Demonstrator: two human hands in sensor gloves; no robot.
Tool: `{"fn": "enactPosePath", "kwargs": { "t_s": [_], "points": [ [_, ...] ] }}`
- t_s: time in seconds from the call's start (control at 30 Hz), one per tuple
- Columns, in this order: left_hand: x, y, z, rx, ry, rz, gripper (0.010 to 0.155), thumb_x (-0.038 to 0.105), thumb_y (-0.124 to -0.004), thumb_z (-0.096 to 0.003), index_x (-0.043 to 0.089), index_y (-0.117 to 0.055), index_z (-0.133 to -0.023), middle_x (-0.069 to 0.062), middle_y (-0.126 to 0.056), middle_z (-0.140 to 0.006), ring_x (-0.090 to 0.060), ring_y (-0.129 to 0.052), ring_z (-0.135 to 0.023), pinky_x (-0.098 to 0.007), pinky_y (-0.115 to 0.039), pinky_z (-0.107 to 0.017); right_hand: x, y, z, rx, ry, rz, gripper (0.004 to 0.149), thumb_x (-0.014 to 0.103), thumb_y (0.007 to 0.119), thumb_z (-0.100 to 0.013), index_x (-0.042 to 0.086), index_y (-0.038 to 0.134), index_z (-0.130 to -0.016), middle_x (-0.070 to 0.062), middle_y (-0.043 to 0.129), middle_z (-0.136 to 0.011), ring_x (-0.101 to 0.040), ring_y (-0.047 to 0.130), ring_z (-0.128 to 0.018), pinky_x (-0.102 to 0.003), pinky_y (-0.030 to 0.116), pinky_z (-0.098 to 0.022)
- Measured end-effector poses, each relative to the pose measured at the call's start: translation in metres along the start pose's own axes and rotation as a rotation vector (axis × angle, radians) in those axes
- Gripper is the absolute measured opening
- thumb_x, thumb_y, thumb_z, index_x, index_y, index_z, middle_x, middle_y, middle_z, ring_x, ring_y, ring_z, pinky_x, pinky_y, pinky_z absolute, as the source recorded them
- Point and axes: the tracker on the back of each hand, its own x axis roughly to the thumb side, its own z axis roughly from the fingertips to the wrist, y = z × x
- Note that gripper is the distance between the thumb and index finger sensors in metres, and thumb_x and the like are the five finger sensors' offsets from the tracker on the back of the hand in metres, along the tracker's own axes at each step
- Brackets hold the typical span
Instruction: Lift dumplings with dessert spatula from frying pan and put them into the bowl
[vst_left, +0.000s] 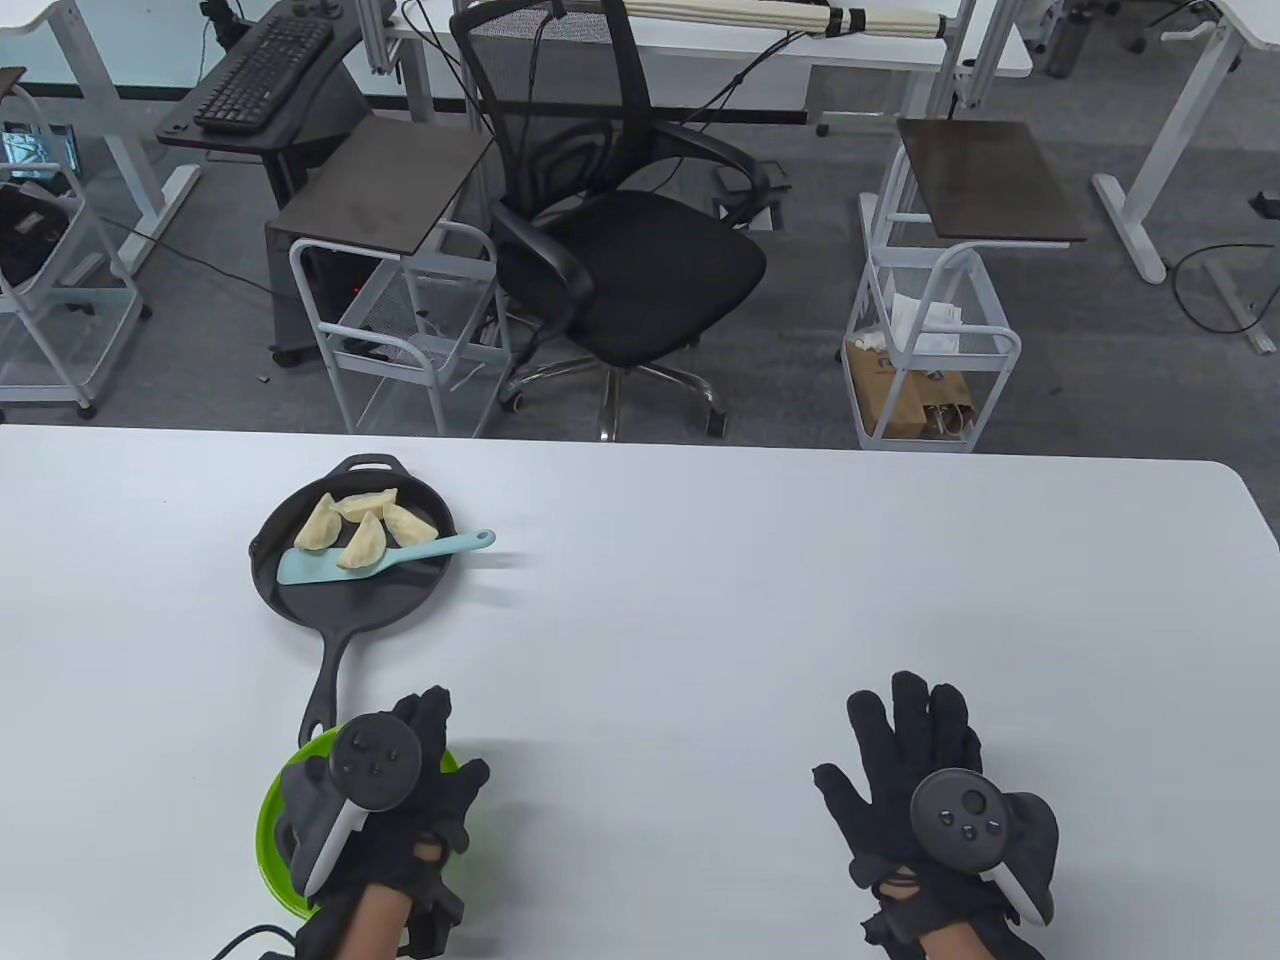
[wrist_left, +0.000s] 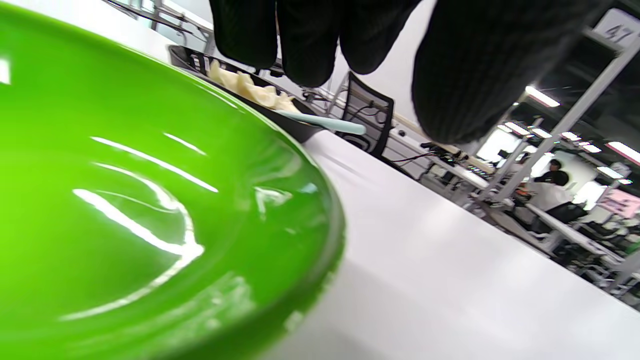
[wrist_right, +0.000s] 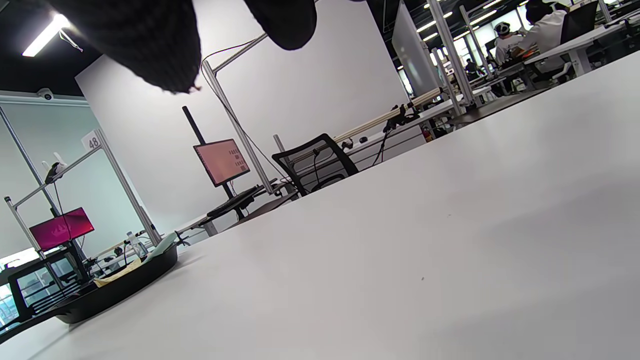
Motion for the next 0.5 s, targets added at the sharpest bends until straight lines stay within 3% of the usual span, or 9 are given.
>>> {"fn": "enactPosePath", "kwargs": {
  "t_s": [0.3,0.5],
  "points": [
    [-0.03,0.011,-0.008,0.049,0.163,-0.016,0.078,0.05,-0.096,-0.0405,0.033,-0.063,-0.109,-0.002,-0.07,-0.116,-0.032,-0.069,-0.104,-0.058,-0.046,-0.075,0.001,-0.002,0.002,-0.008,-0.003,-0.006,0.072,0.048,0.076,-0.056,0.013,0.045,-0.111,-0.024,0.015,-0.114,-0.06,0.002,-0.098,-0.072,0.011,-0.071],
    [-0.043,0.009,-0.014,0.063,0.253,-0.05,0.077,0.049,-0.095,-0.0408,0.035,-0.062,-0.109,-0.002,-0.065,-0.117,-0.032,-0.062,-0.105,-0.056,-0.048,-0.073,-0.001,-0.003,0.003,0.01,0.008,-0.016,0.072,0.048,0.076,-0.056,0.013,0.045,-0.111,-0.024,0.015,-0.114,-0.06,0.003,-0.098,-0.073,0.012,-0.071]
  ]
}}
